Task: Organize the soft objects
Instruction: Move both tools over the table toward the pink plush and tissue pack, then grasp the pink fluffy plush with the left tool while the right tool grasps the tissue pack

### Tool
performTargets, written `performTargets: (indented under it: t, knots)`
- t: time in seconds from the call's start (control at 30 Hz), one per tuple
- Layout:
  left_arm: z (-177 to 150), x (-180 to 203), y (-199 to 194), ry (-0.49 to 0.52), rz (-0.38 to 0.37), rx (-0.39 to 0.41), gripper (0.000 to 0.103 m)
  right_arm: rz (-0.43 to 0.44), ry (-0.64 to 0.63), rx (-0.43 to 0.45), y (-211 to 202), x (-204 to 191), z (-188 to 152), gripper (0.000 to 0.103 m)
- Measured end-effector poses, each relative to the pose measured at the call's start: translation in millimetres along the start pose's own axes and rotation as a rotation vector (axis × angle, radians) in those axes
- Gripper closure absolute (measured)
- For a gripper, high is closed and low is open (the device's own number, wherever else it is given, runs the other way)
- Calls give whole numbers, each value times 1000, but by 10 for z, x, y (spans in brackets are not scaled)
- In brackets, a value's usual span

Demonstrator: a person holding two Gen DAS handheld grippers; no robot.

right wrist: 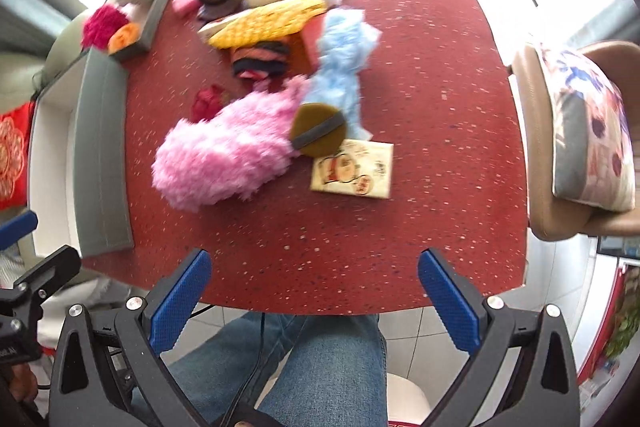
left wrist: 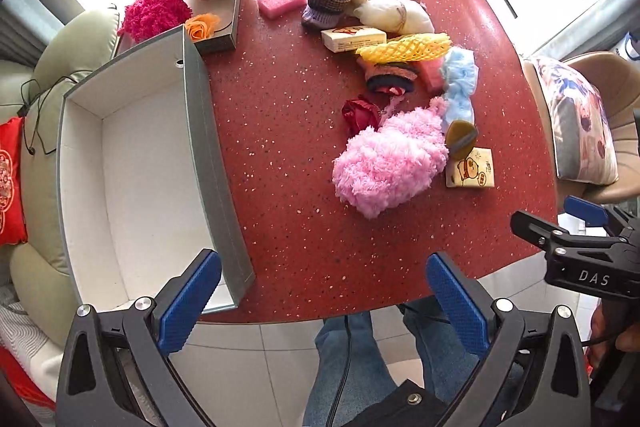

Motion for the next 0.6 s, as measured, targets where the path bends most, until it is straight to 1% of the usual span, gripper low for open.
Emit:
performTargets:
  t: [0.03,0.07,0.1,0.13,0.17,0.2,0.23,0.27,0.33,0.37,0.5,0.6]
  knots:
    - [87,33,48,7,-15,-8,0,-9,17,-5,-8,56,11,0]
    - [161,42,74,14,-13,-21,0,22,28,-20,-67,182,79,0]
    - [186,32,87,17,-4,-35,0,22,34,-28,-72,217,88,0]
    - [226,50,117,24,19,-56,0,64,50,-36,-135,389,128,0]
    - [251,64,145,30,44,-72,0,79,55,-32,-171,507,132,0]
    - [247,36,158,29,56,-79,0,78,51,-37,-171,532,156,0]
    - [297,103,197,38,79,-91,0,81,47,-39,-188,575,181,0]
    - [337,126,227,39,86,-99,0,91,49,-42,-232,638,209,0]
    - [399,173,295,58,91,-109,0,95,36,-47,-255,644,255,0]
    - [436,202,342,69,93,-115,0,99,49,-51,-262,723,281,0]
    - [564,282,551,39,80,-129,0,103,42,-78,-72,777,423,0]
    - [641,312,794,-31,52,-163,0,115,21,-94,110,824,558,0]
Point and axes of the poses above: each gripper's, at about its wrist camera, not at the fingertips, and y roughly the way its jaws point, x to its right, z to its top, the point moved 1 cm from there along y, roughly the way its jaws point, and after that the axes turned 11 degrees about y, right-handed, at the moved point
